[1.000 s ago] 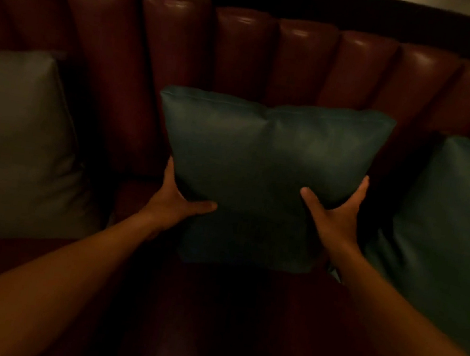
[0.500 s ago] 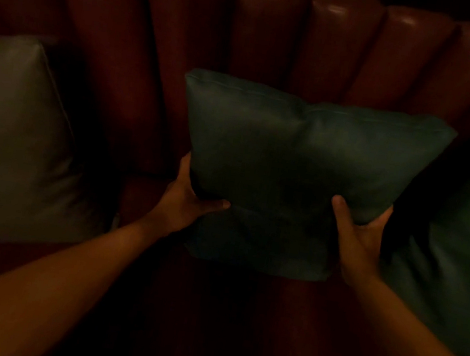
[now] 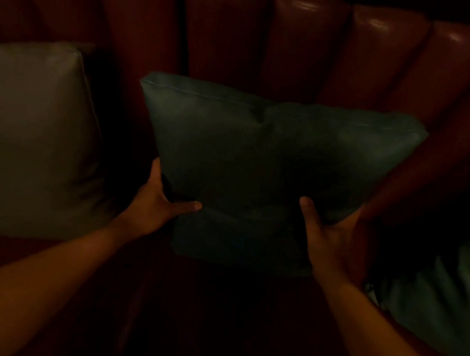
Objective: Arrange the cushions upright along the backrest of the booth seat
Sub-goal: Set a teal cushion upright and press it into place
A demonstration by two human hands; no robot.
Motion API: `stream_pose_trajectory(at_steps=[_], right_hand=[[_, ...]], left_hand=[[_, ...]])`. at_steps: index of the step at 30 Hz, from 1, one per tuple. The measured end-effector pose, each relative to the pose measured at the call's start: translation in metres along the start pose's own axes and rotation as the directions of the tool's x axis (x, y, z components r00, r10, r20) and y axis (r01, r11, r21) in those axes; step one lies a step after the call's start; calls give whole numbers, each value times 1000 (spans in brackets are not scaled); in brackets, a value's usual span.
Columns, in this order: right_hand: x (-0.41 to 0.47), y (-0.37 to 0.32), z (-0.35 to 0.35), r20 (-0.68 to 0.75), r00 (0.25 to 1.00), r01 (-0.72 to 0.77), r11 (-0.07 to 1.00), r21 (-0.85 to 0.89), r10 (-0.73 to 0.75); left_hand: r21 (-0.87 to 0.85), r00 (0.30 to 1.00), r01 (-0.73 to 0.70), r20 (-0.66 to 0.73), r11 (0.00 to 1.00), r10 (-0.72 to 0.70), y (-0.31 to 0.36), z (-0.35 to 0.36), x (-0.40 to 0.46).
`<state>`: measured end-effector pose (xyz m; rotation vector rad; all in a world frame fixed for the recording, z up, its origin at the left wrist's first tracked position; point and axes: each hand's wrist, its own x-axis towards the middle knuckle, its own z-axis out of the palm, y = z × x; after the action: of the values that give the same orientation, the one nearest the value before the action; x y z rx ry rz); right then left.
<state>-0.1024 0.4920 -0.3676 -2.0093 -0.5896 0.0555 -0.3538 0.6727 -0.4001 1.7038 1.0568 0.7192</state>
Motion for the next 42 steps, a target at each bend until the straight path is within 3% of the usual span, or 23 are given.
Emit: stream_pose_trajectory(at_steps=[12, 20, 23, 25, 27, 29, 31, 36, 42], right_hand=[[-7, -14, -7, 31, 1000, -5, 999, 44, 4], [-10, -23, -9, 56, 998, 20, 1000, 4, -20], [-15, -28, -11, 0, 1000, 1, 996, -84, -1], [-25, -32, -10, -71, 971, 211, 955, -207, -230], [-35, -38, 0, 5, 832, 528, 790, -313, -554], [-37, -49, 16, 176, 675, 717, 582, -383, -716], [-31, -52, 34, 304, 655, 741, 509, -439, -692], [-12, -49, 53, 378, 714, 690, 505, -518, -589], [-17, -46, 43, 376, 697, 702, 477, -529, -610]], left_hand=[[121, 994, 3, -108, 993, 10, 1, -7, -11], [142, 999, 27, -41, 990, -22, 6, -7, -18], [202, 985, -124, -94, 972, 146, 8, -12, -27], [417, 904, -283, -184, 864, 385, 16, -11, -34], [659, 805, -398, -83, 638, 588, 34, -3, -39], [785, 768, -461, 119, 414, 630, 50, 13, -38], [853, 802, -433, 217, 292, 557, 57, 26, -31], [921, 882, -321, 206, 219, 424, 62, 34, -9], [906, 857, -361, 229, 220, 462, 66, 32, -15]])
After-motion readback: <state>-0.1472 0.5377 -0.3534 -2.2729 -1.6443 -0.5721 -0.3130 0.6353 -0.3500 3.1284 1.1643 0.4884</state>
